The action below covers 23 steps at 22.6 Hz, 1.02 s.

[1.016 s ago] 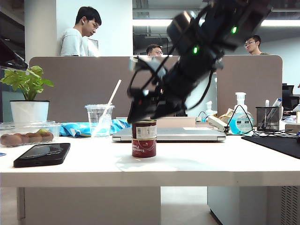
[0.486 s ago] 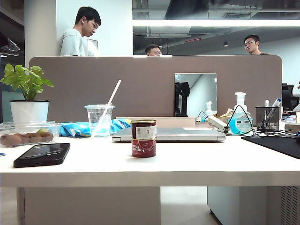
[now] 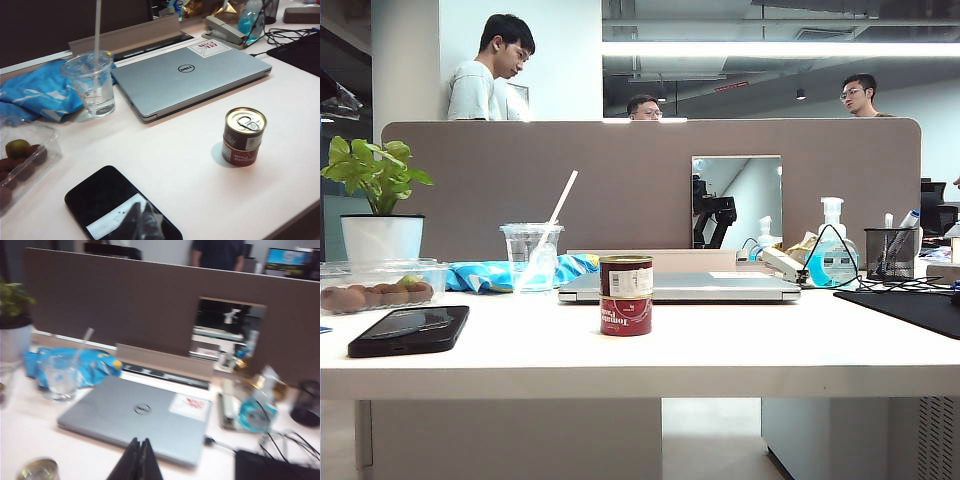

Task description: Stack a can of tomatoes on the right onto the can of tomatoes on the left.

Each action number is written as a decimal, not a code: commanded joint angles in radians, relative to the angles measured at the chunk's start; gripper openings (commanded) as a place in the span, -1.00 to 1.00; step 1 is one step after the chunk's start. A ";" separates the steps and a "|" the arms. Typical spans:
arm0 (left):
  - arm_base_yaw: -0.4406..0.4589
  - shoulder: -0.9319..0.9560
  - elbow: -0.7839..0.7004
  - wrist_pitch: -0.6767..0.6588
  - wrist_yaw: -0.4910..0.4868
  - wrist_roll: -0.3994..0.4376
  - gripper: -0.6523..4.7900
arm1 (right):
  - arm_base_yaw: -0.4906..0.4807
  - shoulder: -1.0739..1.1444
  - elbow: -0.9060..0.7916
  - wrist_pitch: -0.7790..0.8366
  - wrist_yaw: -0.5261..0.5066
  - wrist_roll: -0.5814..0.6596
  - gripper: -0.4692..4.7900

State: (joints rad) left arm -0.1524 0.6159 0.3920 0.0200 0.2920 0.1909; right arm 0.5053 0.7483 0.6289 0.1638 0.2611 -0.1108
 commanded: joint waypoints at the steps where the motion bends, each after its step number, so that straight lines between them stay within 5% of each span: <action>1: 0.000 -0.001 0.006 0.011 0.000 0.003 -0.78 | -0.002 -0.130 -0.108 -0.002 0.125 0.007 -0.84; 5: 0.000 -0.001 0.006 0.012 0.000 0.003 -0.78 | 0.000 -0.275 -0.216 -0.079 0.299 0.007 -0.84; 13: 0.000 -0.001 0.006 0.011 0.000 0.003 -0.78 | -0.001 -0.446 -0.234 -0.391 0.332 -0.002 -0.84; 19: 0.000 -0.001 0.006 0.011 0.000 0.003 -0.78 | -0.002 -0.494 -0.333 -0.291 0.332 -0.002 -0.84; 21: 0.000 -0.001 0.006 0.011 0.000 0.003 -0.78 | -0.060 -0.517 -0.435 -0.139 0.276 -0.002 -0.84; 23: 0.000 -0.001 0.006 0.012 0.000 0.003 -0.78 | -0.178 -0.549 -0.497 -0.060 0.092 -0.001 -0.84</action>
State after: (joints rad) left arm -0.1524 0.6159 0.3920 0.0196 0.2913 0.1909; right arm 0.3679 0.2096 0.1459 0.0334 0.4675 -0.1131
